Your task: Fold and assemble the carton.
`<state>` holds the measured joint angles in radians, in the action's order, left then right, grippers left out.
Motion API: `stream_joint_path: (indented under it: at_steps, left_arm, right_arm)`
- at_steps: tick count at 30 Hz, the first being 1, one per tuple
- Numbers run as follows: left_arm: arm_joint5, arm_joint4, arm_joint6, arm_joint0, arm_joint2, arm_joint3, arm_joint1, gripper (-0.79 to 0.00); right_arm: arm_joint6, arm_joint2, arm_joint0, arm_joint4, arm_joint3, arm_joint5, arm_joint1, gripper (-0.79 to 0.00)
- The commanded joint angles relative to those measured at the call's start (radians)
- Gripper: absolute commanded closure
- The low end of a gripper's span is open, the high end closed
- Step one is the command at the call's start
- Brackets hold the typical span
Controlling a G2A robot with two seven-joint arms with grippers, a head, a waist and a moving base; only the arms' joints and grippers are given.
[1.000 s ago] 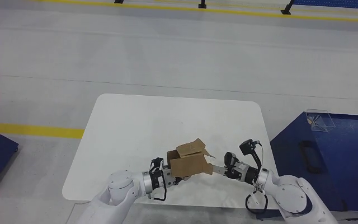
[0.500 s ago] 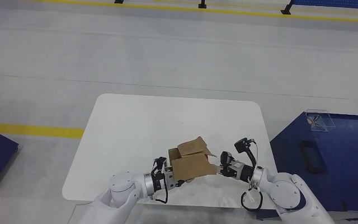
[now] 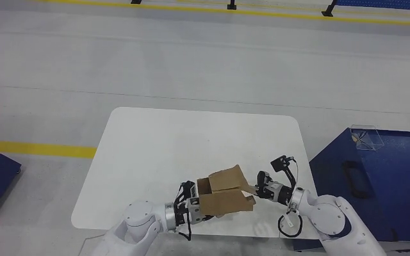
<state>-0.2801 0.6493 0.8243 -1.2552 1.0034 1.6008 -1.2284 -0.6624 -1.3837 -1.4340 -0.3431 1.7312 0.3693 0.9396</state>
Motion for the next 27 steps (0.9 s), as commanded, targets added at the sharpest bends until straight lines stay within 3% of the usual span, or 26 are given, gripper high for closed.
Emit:
stream_joint_path:
  at_steps: [1, 9, 15, 22, 27]
  left_arm:
    - [0.013, -0.011, 0.016, -0.008, 0.001, 0.012, 0.003, 0.000]
    - [0.035, -0.033, 0.036, -0.031, 0.004, 0.034, 0.011, 0.000]
    - [0.030, -0.012, 0.023, -0.028, 0.013, 0.015, 0.012, 0.000]
    - [0.028, -0.009, 0.002, -0.019, 0.006, 0.001, 0.010, 0.000]
    - [0.086, -0.062, -0.032, -0.023, -0.002, 0.014, 0.010, 0.000]
  right_arm:
    - [0.010, 0.009, 0.004, -0.014, 0.000, -0.008, 0.002, -0.785]
    - [0.011, 0.034, 0.014, -0.022, 0.015, -0.011, 0.006, -0.785]
    - [0.003, -0.020, 0.002, 0.034, 0.007, 0.005, 0.001, -0.785]
    - [0.025, -0.109, -0.075, 0.109, 0.105, 0.060, -0.008, -0.785]
    - [0.004, -0.100, -0.105, 0.087, 0.150, 0.050, -0.008, -0.785]
